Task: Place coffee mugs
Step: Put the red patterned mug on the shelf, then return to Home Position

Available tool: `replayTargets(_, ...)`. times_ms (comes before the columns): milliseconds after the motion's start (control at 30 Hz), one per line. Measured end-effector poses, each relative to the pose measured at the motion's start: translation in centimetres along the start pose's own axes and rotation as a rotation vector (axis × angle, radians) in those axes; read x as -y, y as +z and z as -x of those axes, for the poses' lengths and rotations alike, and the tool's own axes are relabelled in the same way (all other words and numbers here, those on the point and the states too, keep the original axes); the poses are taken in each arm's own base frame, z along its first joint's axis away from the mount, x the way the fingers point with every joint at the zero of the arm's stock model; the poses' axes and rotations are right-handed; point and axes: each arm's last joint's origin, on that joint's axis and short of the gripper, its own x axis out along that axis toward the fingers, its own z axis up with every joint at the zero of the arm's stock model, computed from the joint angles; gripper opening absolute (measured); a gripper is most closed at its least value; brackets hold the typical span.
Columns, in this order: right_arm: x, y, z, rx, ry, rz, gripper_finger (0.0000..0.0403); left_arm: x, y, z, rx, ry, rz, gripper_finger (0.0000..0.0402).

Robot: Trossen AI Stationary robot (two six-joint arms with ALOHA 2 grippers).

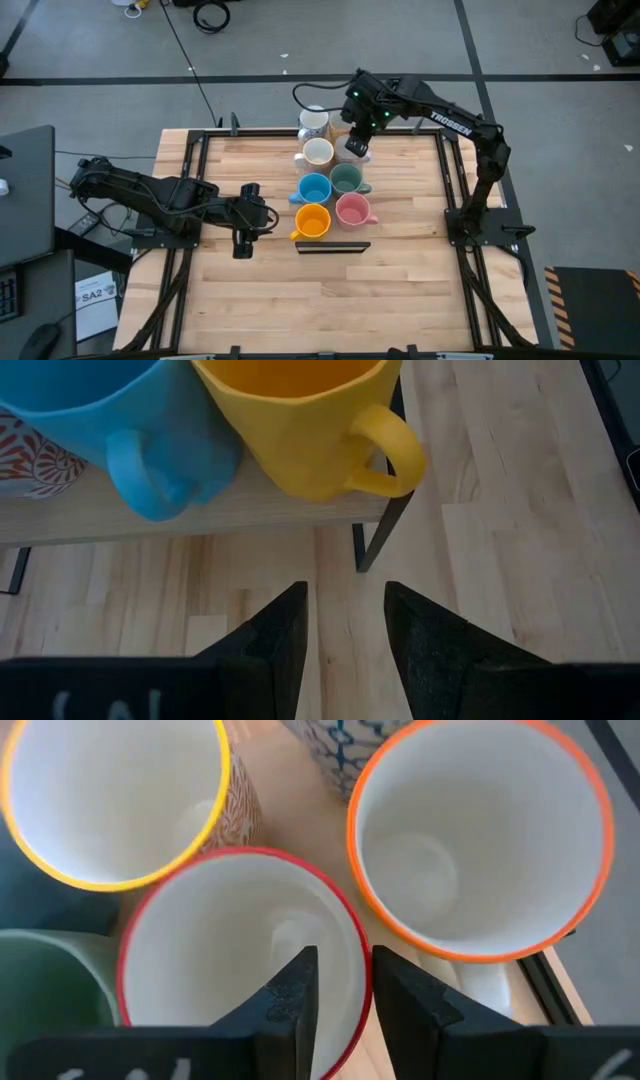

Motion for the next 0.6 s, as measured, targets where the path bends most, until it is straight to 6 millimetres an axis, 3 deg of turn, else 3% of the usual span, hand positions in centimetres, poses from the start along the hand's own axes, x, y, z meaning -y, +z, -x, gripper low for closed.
replayTargets(600,-0.3,1.2,3.2,0.117,-0.006,0.012,0.0101,0.0,0.0,0.0,0.000,0.000,0.001,0.0141)
